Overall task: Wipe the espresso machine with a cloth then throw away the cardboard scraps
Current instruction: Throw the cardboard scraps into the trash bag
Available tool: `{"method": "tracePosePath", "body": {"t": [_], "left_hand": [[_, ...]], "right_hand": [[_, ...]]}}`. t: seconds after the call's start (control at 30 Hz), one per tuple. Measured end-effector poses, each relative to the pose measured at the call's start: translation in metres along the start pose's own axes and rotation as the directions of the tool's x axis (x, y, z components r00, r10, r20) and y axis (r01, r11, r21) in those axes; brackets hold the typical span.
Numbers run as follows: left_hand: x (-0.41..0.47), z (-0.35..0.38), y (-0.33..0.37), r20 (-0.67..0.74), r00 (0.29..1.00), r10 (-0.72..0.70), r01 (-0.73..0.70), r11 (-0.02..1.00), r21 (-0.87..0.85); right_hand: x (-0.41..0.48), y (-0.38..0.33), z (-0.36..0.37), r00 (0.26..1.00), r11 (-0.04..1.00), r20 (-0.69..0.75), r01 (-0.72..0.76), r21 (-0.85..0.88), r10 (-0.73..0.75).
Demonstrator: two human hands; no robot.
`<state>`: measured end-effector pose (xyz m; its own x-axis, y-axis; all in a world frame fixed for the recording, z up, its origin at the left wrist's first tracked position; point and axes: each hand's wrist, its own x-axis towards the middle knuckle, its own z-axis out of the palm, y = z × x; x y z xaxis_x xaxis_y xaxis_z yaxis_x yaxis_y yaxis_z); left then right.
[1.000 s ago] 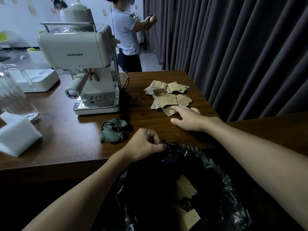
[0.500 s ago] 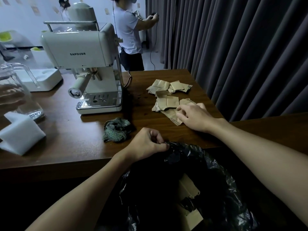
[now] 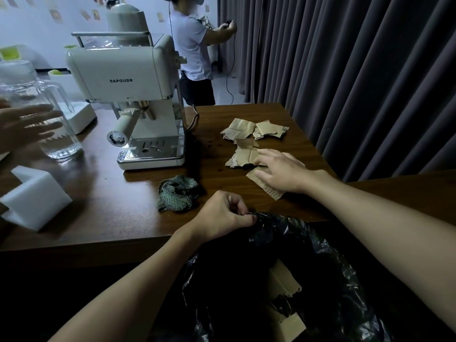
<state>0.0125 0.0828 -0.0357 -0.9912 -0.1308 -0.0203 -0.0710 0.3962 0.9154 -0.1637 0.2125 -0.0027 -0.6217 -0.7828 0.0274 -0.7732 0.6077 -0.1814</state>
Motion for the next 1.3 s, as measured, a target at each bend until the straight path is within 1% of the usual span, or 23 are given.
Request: {"method": "tracePosePath", "body": {"t": [0.1,0.13,0.2,0.27,0.33,0.4,0.5,0.57,0.63,0.7,0.8,0.9,0.97,1.03,1.1,1.17,1.2,1.27,1.3], "left_hand": [[-0.001,-0.002,0.001,0.007,1.0,-0.01,0.01,1.0,0.002],[-0.001,-0.002,0.002,0.009,1.0,-0.011,0.011,1.0,0.001],[-0.002,-0.002,0.002,0.005,1.0,-0.009,0.009,1.0,0.001],[-0.002,-0.002,0.003,0.0,1.0,-0.007,0.007,1.0,-0.001],[-0.002,-0.002,0.003,0.005,1.0,-0.002,0.002,1.0,0.001],[-0.002,-0.003,0.004,0.009,1.0,0.003,-0.003,1.0,0.0],[-0.001,-0.003,0.002,0.014,1.0,0.001,-0.001,1.0,-0.014],[0.0,-0.003,0.001,0.015,1.0,0.005,-0.004,1.0,-0.024],[0.0,-0.004,0.0,0.02,1.0,0.005,-0.005,1.0,-0.029],[0.0,-0.004,0.0,0.026,1.0,0.01,-0.01,1.0,-0.029],[0.001,-0.005,-0.001,0.033,0.999,0.02,-0.019,1.0,-0.016],[0.001,-0.005,-0.001,0.035,0.999,0.022,-0.021,1.0,-0.018],[0.002,-0.005,-0.001,0.039,0.999,0.024,-0.023,0.999,-0.027],[0.002,-0.005,-0.002,0.039,0.999,0.024,-0.023,0.999,-0.033],[0.002,-0.004,-0.003,0.037,0.999,0.024,-0.023,0.999,-0.039],[0.002,-0.003,-0.003,0.036,0.999,0.029,-0.027,0.998,-0.052],[0.002,-0.003,-0.003,0.043,0.999,0.029,-0.026,0.997,-0.066],[0.002,-0.004,-0.002,0.059,0.998,0.027,-0.023,0.997,-0.079],[0.002,-0.004,-0.002,0.057,0.998,0.032,-0.028,0.997,-0.07]], "right_hand": [[0.017,-0.01,0.005,1.0,0.996,-0.009,-0.011,0.089,0.012],[0.023,-0.011,0.006,1.0,0.996,-0.014,-0.018,0.091,0.019],[0.034,-0.011,0.009,0.999,0.996,0.021,-0.047,0.081,0.045],[0.041,-0.008,0.014,0.994,0.995,0.064,-0.088,0.047,0.084],[0.044,-0.007,0.02,0.995,0.995,0.047,-0.087,-0.053,0.09],[0.044,-0.009,0.019,0.999,0.986,-0.008,-0.052,-0.159,0.052],[0.04,-0.014,0.016,0.988,0.952,-0.119,0.058,-0.301,-0.098],[0.035,-0.016,0.014,0.959,0.941,-0.215,0.109,-0.32,-0.184],[0.031,-0.016,0.009,0.917,0.955,-0.341,0.112,-0.275,-0.206],[0.024,-0.017,0.0,0.868,0.979,-0.466,0.099,-0.178,-0.173],[0.004,-0.017,-0.024,0.811,0.988,-0.583,0.128,0.091,-0.051],[-0.031,-0.022,-0.05,0.779,0.912,-0.623,0.201,0.357,0.072],[-0.058,-0.026,-0.066,0.775,0.833,-0.617,0.246,0.495,0.137],[-0.085,-0.03,-0.077,0.776,0.771,-0.603,0.265,0.579,0.186],[-0.108,-0.034,-0.083,0.81,0.726,-0.55,0.252,0.64,0.203],[-0.124,-0.038,-0.085,0.878,0.678,-0.441,0.209,0.704,0.188],[-0.13,-0.039,-0.084,0.919,0.669,-0.359,0.166,0.725,0.16],[-0.137,-0.042,-0.078,0.985,0.717,-0.165,0.076,0.693,0.055],[-0.138,-0.042,-0.073,0.995,0.747,-0.095,0.057,0.662,0.009]]}}
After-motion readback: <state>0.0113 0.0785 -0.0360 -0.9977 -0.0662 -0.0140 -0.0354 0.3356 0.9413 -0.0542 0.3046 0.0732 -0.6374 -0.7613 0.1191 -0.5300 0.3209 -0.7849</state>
